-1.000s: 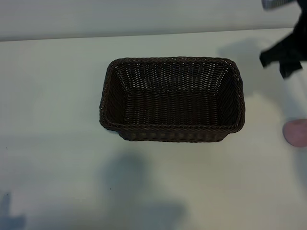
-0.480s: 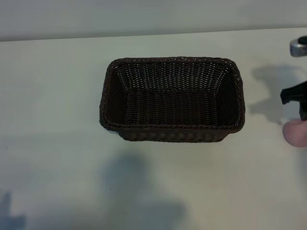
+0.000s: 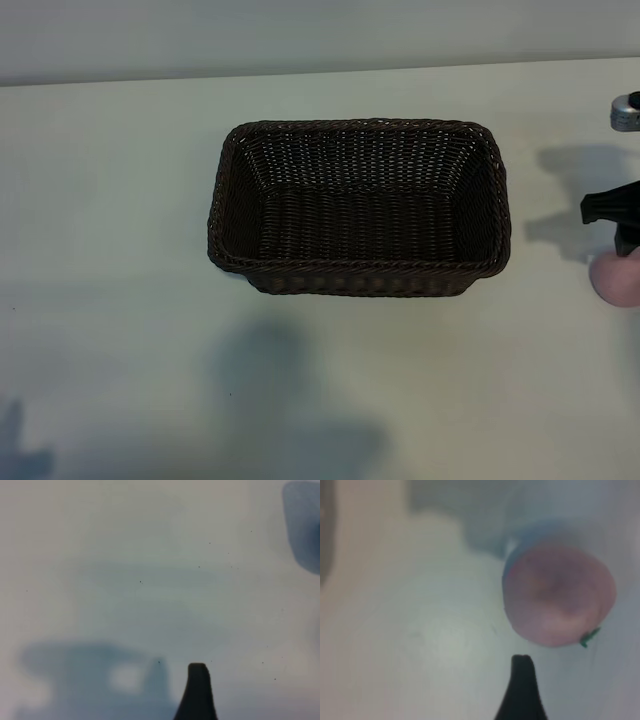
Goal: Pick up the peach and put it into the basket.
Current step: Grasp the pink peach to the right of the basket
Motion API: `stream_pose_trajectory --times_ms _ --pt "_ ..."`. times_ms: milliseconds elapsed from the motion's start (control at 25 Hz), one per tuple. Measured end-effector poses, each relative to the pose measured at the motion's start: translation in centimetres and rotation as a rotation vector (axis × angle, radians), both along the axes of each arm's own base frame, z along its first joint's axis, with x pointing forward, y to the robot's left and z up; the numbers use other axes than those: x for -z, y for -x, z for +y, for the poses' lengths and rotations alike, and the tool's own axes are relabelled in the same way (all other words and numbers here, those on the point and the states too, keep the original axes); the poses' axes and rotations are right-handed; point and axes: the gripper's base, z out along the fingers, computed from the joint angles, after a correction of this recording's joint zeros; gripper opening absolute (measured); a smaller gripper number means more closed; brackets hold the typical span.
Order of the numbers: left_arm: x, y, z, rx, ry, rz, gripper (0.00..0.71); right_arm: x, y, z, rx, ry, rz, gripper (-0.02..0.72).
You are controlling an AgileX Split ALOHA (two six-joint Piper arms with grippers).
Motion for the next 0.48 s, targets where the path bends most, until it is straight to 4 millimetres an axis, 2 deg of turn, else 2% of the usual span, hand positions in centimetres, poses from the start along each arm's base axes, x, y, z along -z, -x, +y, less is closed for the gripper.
stream_pose_trajectory --times_ms 480 --pt "0.00 0.00 0.00 0.000 0.000 0.000 0.595 0.03 -0.18 -0.04 0.016 -0.007 -0.026 0.543"
